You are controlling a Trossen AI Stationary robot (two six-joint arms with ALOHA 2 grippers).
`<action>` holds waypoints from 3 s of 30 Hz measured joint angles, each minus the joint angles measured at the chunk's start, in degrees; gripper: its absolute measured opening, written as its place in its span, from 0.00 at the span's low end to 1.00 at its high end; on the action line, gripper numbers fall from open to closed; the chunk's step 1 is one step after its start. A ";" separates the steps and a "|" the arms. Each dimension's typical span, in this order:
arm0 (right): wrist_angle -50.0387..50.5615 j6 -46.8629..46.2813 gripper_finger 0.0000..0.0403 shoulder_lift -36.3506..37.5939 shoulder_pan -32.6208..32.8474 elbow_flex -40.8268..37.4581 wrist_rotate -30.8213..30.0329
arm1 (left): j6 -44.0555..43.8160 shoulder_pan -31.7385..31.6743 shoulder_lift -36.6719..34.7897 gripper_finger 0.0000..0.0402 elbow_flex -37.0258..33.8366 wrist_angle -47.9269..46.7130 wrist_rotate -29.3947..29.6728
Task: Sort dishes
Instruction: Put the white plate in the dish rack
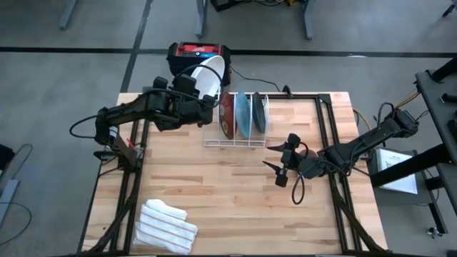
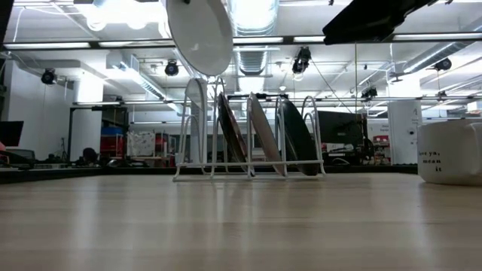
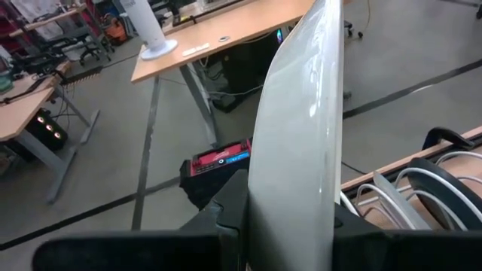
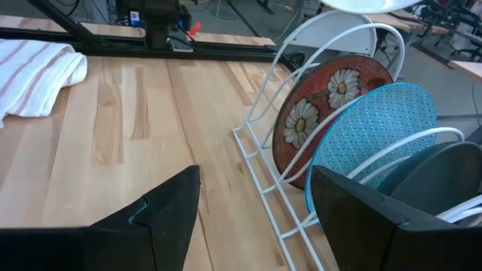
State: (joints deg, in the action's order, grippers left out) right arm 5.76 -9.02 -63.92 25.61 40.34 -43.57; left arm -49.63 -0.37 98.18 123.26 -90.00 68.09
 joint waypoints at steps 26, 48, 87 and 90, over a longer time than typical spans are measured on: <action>-0.02 -0.33 0.63 0.00 0.00 -0.31 0.02 | -9.76 -0.21 -0.05 0.11 -5.82 0.00 1.50; -0.02 -1.11 0.61 0.00 0.00 -0.31 0.04 | -16.44 -0.18 -0.03 0.11 -9.72 0.15 2.81; -0.17 -1.57 0.60 -0.02 -0.02 -0.31 0.02 | -20.74 -0.23 3.95 0.11 -10.50 0.87 7.57; -0.17 -1.55 0.60 -0.02 -0.02 -0.31 0.02 | -21.68 -0.23 3.95 0.11 -10.98 0.98 7.57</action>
State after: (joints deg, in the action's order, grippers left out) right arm 5.58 -10.57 -63.94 25.58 40.03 -43.55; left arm -71.31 -0.60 102.13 112.28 -89.02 75.66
